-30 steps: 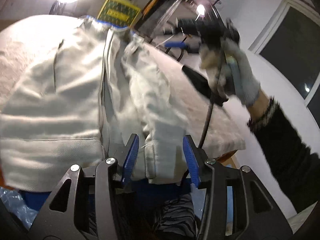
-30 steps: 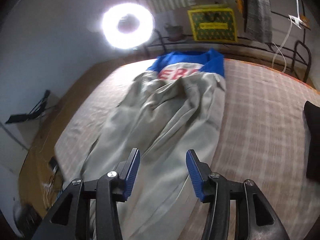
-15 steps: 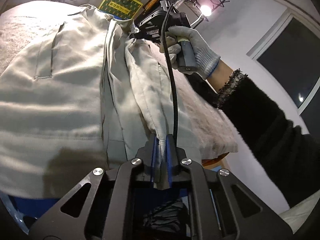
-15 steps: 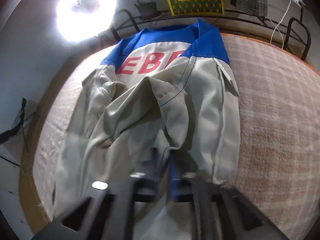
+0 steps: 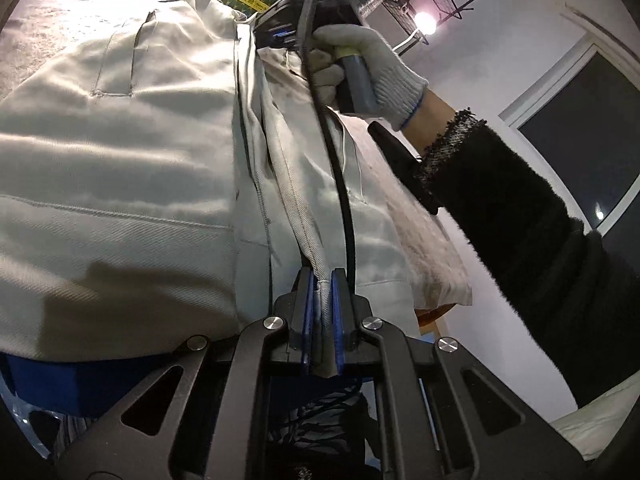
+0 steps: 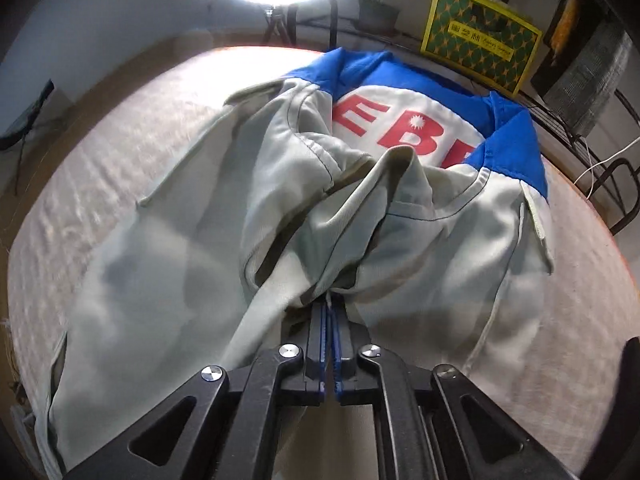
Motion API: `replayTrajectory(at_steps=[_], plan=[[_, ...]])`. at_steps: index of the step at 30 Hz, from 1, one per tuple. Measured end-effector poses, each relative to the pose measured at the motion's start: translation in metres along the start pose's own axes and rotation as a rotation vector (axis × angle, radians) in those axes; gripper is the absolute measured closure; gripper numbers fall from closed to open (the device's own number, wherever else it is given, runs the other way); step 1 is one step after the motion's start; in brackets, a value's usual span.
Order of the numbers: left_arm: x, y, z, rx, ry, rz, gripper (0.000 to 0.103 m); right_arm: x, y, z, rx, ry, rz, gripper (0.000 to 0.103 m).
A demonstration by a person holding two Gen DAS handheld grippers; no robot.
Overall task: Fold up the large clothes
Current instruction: 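Open both grippers and release the jacket onto the bed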
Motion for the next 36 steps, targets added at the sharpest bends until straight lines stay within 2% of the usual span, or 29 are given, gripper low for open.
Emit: replayTrajectory(at_steps=[1,2,4,6,9,11,13,15,17,21,24,27,29,30,33,36], plan=[[0.001,-0.002,0.000,0.005,0.002,-0.006,0.097,-0.001,-0.005,0.005,0.022,-0.004,-0.022,0.097],[0.003,-0.004,0.000,0.010,-0.001,-0.022,0.097,-0.002,-0.012,0.017,0.068,-0.022,-0.070,0.086],[0.008,-0.011,0.002,0.024,-0.015,-0.062,0.096,-0.003,-0.028,0.053,0.205,-0.118,-0.176,0.073],[0.009,-0.016,0.011,0.028,-0.026,-0.080,0.093,-0.014,-0.045,0.095,0.258,-0.211,-0.225,0.073],[0.011,-0.021,0.023,0.028,-0.034,-0.093,0.093,-0.046,-0.064,0.150,0.274,-0.298,-0.270,0.071],[0.012,-0.024,0.036,0.033,-0.049,-0.115,0.093,-0.076,-0.068,0.180,0.248,-0.329,-0.273,0.071],[0.011,-0.024,0.047,0.061,-0.064,-0.140,0.093,-0.106,-0.064,0.198,0.203,-0.345,-0.248,0.072],[0.016,-0.020,0.060,0.087,-0.088,-0.161,0.092,-0.138,-0.050,0.208,0.205,-0.359,-0.222,0.072],[0.022,-0.012,0.073,0.126,-0.116,-0.173,0.087,-0.166,-0.029,0.210,0.202,-0.355,-0.188,0.073],[0.042,0.011,0.094,0.241,-0.189,-0.208,0.087,-0.206,0.012,0.194,0.194,-0.320,-0.136,0.074],[0.057,0.031,0.095,0.329,-0.226,-0.251,0.087,-0.227,0.035,0.179,0.167,-0.287,-0.105,0.074],[0.060,0.052,0.080,0.325,-0.214,-0.215,0.087,-0.239,0.054,0.166,0.216,-0.265,-0.119,0.074],[0.051,0.060,0.058,0.284,-0.156,-0.187,0.087,-0.241,0.069,0.156,0.240,-0.259,-0.114,0.074],[0.044,0.062,0.045,0.268,-0.117,-0.190,0.087,-0.242,0.078,0.149,0.246,-0.248,-0.107,0.073],[0.034,0.048,0.035,0.320,-0.138,-0.318,0.087,-0.244,0.093,0.142,0.201,-0.239,-0.060,0.073],[0.034,0.045,0.045,0.275,-0.112,-0.284,0.087,-0.249,0.091,0.158,0.273,-0.254,-0.088,0.073]])
Point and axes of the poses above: each gripper's, at about its wrist camera, not at the fingertips, and z roughly against the way its jaws point, y to its left, x to its top, the point moved 5 cm from there along -z, roughly the way its jaws point, and after that the axes turned 5 degrees about -y, right-handed, at the moved point
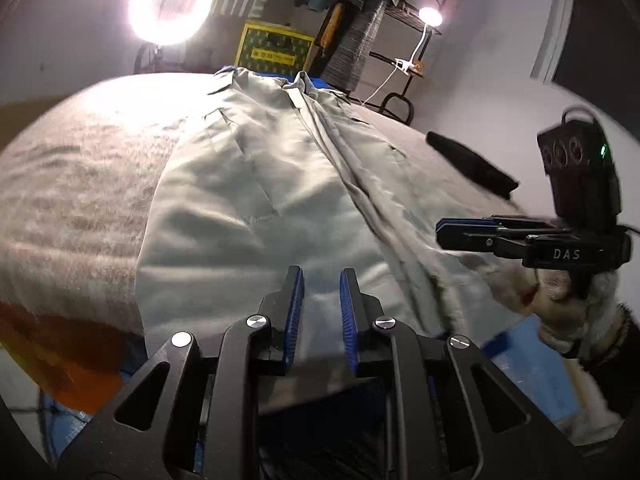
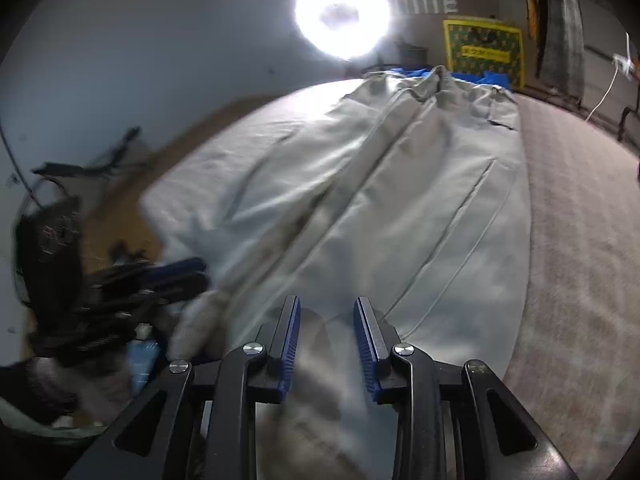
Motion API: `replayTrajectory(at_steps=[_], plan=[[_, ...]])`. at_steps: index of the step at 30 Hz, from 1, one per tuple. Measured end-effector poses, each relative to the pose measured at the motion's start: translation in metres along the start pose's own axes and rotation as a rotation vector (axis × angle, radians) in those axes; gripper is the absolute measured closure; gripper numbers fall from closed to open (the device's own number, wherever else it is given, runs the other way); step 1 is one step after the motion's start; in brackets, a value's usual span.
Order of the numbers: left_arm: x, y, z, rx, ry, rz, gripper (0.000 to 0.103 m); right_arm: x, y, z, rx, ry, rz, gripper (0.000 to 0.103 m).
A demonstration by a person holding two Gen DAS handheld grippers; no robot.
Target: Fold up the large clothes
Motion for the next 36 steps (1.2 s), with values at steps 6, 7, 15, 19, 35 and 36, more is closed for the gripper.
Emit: replayTrajectory(at_steps=[6,7,15,19,35,36], plan=[[-0.015,-0.002,0.020,0.007,0.010,0.016,0.086,0.020,-0.011,0.012,0.011,0.007,-0.057,0.063],[-0.017,-0.002,0.023,0.008,0.009,0.024,0.086,0.029,-0.012,0.005,-0.001,0.028,-0.060,0.062],[-0.015,0.002,0.054,0.032,-0.040,0.042,0.086,0.062,-0.018,-0.077,-0.106,0.274,-0.064,0.073],[-0.015,0.012,0.061,0.062,-0.053,0.041,0.086,0.067,-0.015,-0.088,-0.118,0.284,-0.052,0.102],[-0.004,0.044,0.076,0.078,-0.089,0.105,0.066,0.060,-0.013,-0.024,-0.013,0.051,-0.098,0.071],[-0.001,0.046,0.076,0.083,-0.094,0.103,0.066,0.051,-0.011,-0.012,-0.047,0.036,-0.065,0.070]])
Point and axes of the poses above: each gripper's, at about its wrist camera, not at the fingertips, and z roughly against the way its jaws point, y to its left, x to its top, the point moved 5 cm from there along -z, roughly the way its jaws point, and after that the axes turned 5 degrees about -y, right-handed, at the moved point
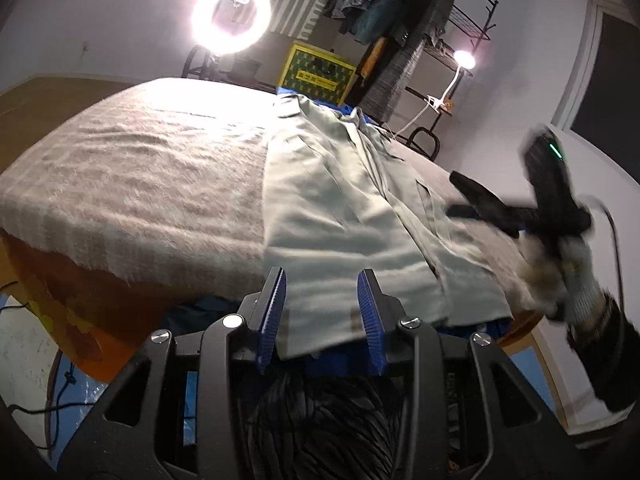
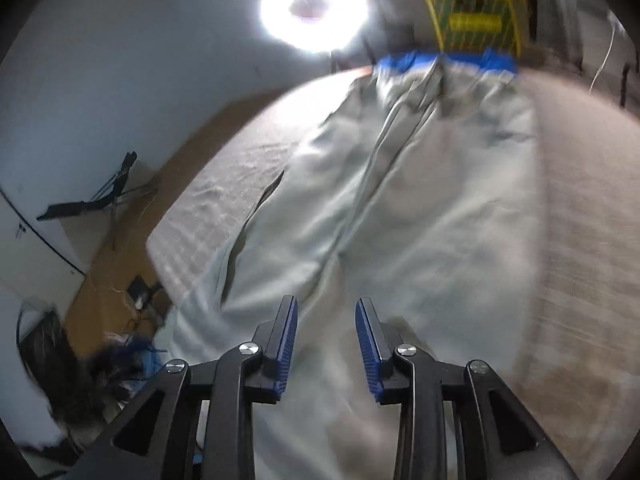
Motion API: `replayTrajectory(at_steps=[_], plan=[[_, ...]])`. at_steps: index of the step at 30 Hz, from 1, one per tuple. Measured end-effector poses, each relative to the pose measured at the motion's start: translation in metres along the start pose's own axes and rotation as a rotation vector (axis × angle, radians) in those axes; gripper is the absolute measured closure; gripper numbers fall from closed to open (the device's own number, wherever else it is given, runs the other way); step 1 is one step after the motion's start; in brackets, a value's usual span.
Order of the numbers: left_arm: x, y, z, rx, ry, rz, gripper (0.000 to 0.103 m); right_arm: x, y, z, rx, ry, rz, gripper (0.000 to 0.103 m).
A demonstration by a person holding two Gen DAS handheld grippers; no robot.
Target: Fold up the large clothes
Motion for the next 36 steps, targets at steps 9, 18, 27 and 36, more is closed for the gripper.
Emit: replayTrajectory(at_steps=[9,18,27,36], plan=[[-0.020,-0.001,-0.041,-0.033,0.130,-0.042,0.066,-0.096,0.039,0.031,-0.106,-0.014,0.231,0.073],[-0.004,0.059,-0.035,-0.157,0.187,0.286,0.040,-0.109,-0.032,0.086,0.113,-0.019,-0.194,0.044],[-0.017,0.063,-0.071,-0.347,0.303,0.461,0.040,-0.123,-0.053,0.055,0.307,0.063,-0.381,0.045],[-0.027,0.036,-0.082,-0.415,0.348,0.440,0.046,-0.121,-0.036,0.026,0.441,0.121,-0.398,0.053]])
Point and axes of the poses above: each gripper's, at about its wrist camera, not at the fingertips, and z roughly against the way its jaws point, y to its left, x to its top, the point moved 5 cm from there along -z, roughly the way its jaws point, and after that the axes turned 5 degrees about -y, right-handed, at the moved point
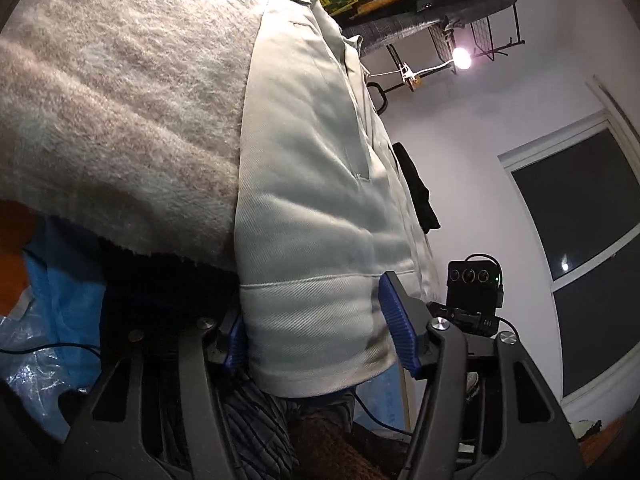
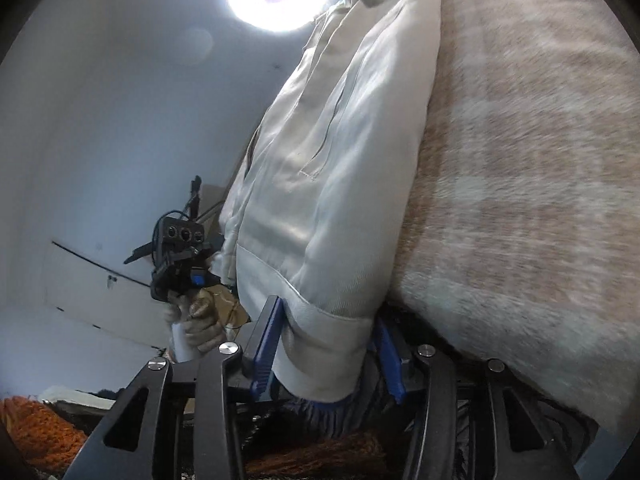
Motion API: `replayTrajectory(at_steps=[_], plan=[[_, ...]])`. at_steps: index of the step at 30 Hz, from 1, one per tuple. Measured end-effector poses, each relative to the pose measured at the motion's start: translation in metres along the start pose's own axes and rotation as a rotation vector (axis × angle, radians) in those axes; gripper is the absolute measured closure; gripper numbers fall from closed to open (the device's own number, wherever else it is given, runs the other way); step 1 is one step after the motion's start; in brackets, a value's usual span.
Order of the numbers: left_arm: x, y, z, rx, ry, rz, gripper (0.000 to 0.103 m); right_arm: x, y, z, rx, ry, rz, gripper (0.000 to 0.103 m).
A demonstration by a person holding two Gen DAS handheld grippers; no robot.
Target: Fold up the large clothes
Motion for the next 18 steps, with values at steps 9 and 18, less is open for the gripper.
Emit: replayTrajectory(at_steps=[9,18], plan=[[-0.001,-0.022,0.016,0.008,0.008,-0.017,0.069,0.007,0.031,-0.004,0.066,0.022,0.068,0.075],[0.017,-0.055,0.026,-0.056,-0.021,-0.011,0.074,0.022,0.053,0.014,0.137,-0.086,0.061,0.082]])
Point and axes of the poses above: each gripper's, at about its wrist camera, not at the fingertips, and z roughly against the way its jaws point, y to its left, x to its top, the point moved 5 cm from there along -z, roughly the way its jaws point, and after that the axes turned 5 degrees about -y, right-handed, at the moved point
